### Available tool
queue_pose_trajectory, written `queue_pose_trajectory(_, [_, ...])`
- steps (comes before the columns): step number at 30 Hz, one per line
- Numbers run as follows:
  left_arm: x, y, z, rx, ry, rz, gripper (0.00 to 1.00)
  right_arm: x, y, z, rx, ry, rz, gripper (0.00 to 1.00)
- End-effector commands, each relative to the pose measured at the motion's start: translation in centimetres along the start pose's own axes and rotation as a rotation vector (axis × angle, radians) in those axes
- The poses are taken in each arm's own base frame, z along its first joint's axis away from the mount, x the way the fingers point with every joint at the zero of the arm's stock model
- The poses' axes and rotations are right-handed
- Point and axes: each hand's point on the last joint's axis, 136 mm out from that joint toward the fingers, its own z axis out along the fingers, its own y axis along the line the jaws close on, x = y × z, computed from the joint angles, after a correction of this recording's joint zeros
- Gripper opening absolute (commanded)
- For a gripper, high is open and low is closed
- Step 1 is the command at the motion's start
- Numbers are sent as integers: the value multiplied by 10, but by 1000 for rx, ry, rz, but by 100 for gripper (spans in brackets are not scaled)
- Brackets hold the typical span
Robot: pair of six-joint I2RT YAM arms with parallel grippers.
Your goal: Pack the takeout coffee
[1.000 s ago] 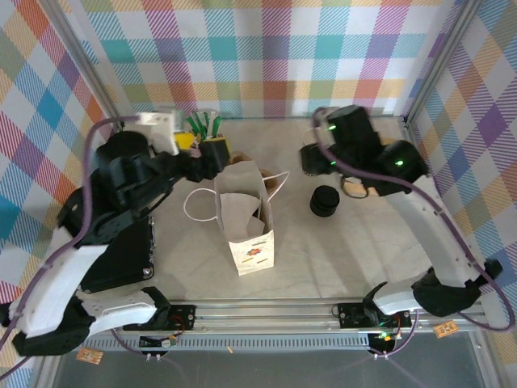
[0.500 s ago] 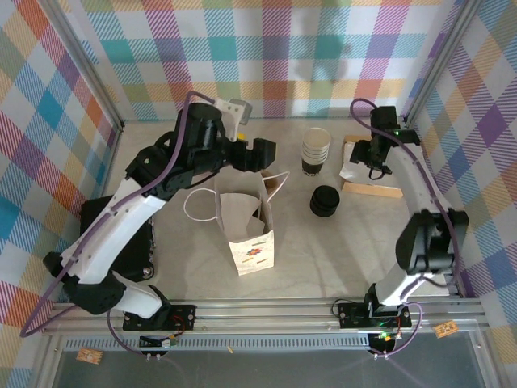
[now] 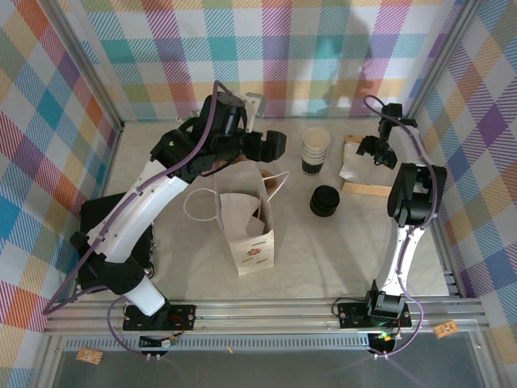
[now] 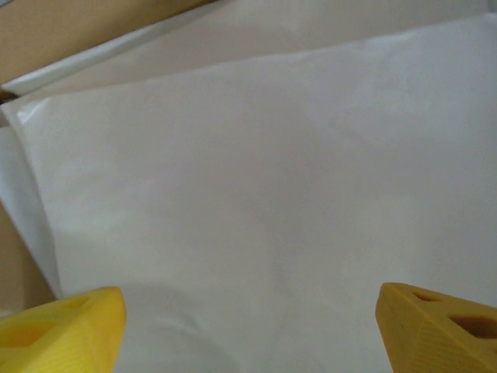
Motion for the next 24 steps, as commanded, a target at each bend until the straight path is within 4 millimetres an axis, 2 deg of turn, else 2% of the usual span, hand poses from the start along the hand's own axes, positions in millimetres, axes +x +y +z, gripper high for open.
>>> queue_pose_trajectory(1, [-9, 4, -9, -18, -28, -31, 90, 1, -1, 8, -31, 51, -30, 85])
queue_pose_trajectory(5, [-3, 6, -7, -29, -8, -39, 90, 7, -14, 28, -5, 89, -28, 85])
queue_pose_trajectory(8, [0, 8, -7, -43, 11, -41, 90, 12, -18, 39, -10, 119, -15, 81])
queue_pose_trajectory(15, [6, 14, -1, -74, 36, -52, 90, 21, -18, 55, -29, 174, -3, 57])
queue_pose_trajectory(19, [8, 14, 4, -73, 47, -56, 90, 17, -11, 54, -71, 168, -7, 41])
queue_pose_trajectory(22, [9, 14, 5, -77, 49, -61, 90, 15, -10, 52, -71, 166, -12, 34])
queue_pose_trajectory(24, [10, 14, 5, -78, 52, -63, 90, 13, -12, 49, -69, 165, -14, 25])
